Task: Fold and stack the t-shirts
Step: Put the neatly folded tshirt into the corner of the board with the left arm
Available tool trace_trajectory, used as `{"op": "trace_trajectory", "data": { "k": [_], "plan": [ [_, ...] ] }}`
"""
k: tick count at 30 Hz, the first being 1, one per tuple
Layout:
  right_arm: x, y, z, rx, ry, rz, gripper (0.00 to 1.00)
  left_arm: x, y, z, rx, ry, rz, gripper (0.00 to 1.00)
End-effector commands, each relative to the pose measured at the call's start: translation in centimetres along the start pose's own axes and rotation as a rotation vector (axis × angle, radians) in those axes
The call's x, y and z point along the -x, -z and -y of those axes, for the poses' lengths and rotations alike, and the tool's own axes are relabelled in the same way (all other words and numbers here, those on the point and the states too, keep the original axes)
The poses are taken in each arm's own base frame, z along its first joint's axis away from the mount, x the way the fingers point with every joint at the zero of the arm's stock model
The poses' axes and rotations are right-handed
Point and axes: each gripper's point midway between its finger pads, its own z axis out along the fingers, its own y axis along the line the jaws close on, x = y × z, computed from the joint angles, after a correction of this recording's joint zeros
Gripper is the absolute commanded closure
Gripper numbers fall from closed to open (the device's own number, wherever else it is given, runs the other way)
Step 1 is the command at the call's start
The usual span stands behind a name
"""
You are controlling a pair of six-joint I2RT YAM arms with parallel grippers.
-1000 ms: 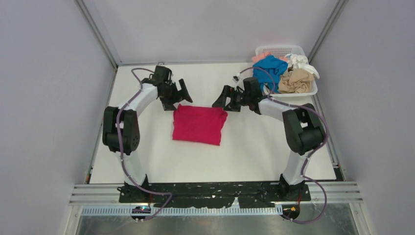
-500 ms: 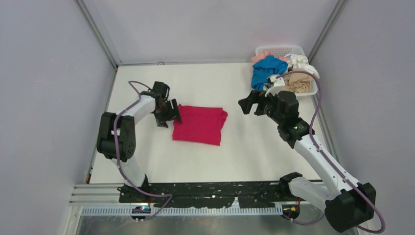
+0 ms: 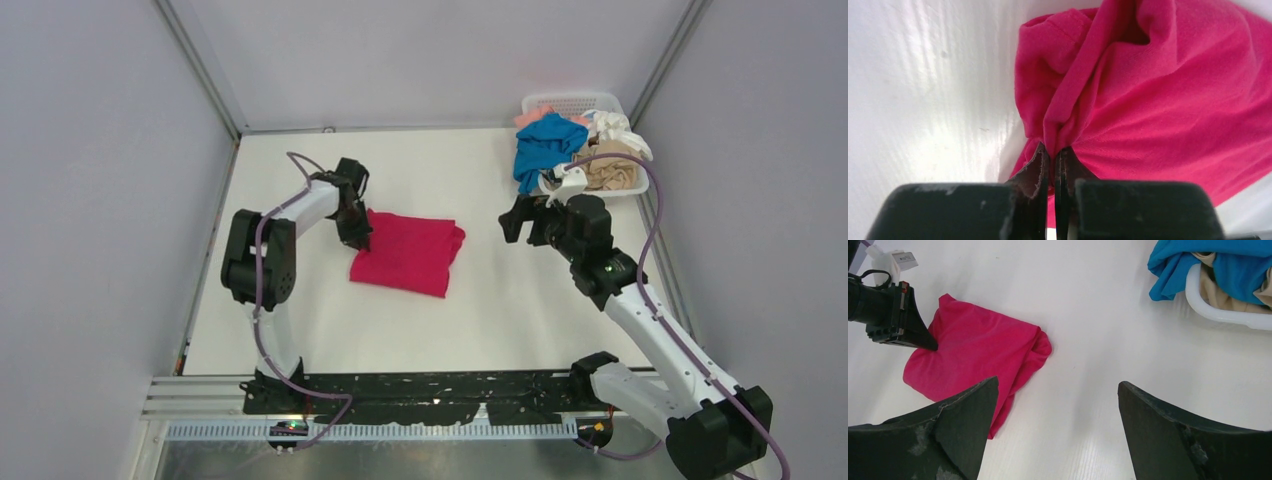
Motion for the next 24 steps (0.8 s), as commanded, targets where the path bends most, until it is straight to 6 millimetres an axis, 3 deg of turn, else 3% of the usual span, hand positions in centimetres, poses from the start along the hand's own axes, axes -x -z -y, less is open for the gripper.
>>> {"op": "trace_trajectory", "data": {
  "k": [1, 4, 6, 16, 21, 24],
  "plan": [
    [1.4, 0.4, 1.1, -0.064, 0.035, 0.059, 0.05, 4.1, 2.1, -3.7, 0.290, 0.007, 0.127, 1.00],
    [1.4, 0.3, 1.7, -0.092, 0.049, 0.066, 0.05, 8.1, 5.3, -5.7, 0.434, 0.047, 0.228, 1.00],
    [1.5, 0.2, 1.9, -0.099, 0.058, 0.074, 0.05, 10.6, 6.4, -6.5, 0.451, 0.075, 0.280, 1.00],
    [2.3, 0.2, 3.1, -0.157, 0.105, 0.126, 0.05, 21.5, 8.0, -12.0, 0.489, 0.284, 0.381, 1.00],
    [2.4, 0.1, 3.7, -0.184, 0.122, 0.143, 0.05, 24.3, 8.4, -16.2, 0.437, 0.436, 0.444, 1.00],
    [2.4, -0.1, 3.9, -0.195, 0.132, 0.145, 0.05, 25.0, 8.2, -17.2, 0.362, 0.513, 0.453, 1.00]
  ]
}}
